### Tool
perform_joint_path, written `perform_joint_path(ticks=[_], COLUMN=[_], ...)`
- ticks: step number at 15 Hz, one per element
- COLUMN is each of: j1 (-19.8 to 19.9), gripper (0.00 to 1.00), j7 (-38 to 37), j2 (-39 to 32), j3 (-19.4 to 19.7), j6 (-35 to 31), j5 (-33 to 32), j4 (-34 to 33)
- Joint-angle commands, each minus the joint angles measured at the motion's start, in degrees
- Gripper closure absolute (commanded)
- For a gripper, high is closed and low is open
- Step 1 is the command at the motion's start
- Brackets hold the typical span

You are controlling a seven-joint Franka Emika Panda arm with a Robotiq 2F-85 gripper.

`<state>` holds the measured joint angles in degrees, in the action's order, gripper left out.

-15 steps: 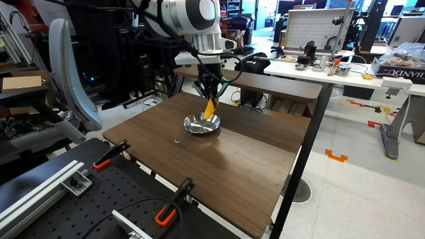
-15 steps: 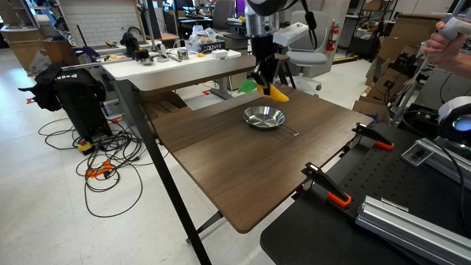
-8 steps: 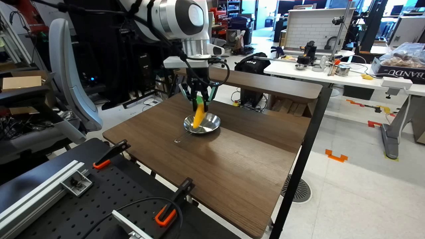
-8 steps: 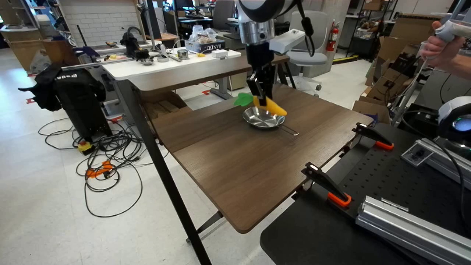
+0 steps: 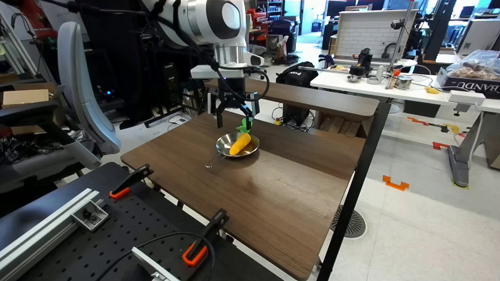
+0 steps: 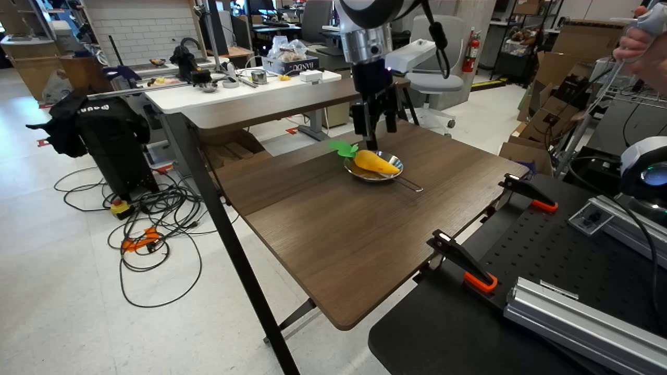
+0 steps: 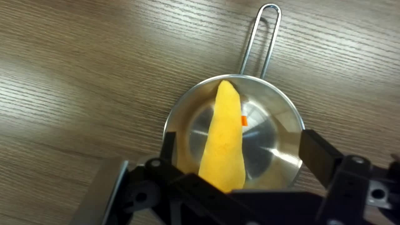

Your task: Put the carrot plushie into the pan

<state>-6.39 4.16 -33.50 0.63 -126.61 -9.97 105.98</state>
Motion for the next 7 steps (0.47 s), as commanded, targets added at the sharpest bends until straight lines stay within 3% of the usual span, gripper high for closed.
perform_joint_path(ticks=[1, 7], j1=[0.2, -0.2], gripper=[0.00, 0.00], j7=[-1.4, -5.3], j2=[4.3, 9.2], j3=[-0.3, -0.6], j6=[3.2, 8.9], j5=[-0.8, -0.2], j4=[1.8, 2.8])
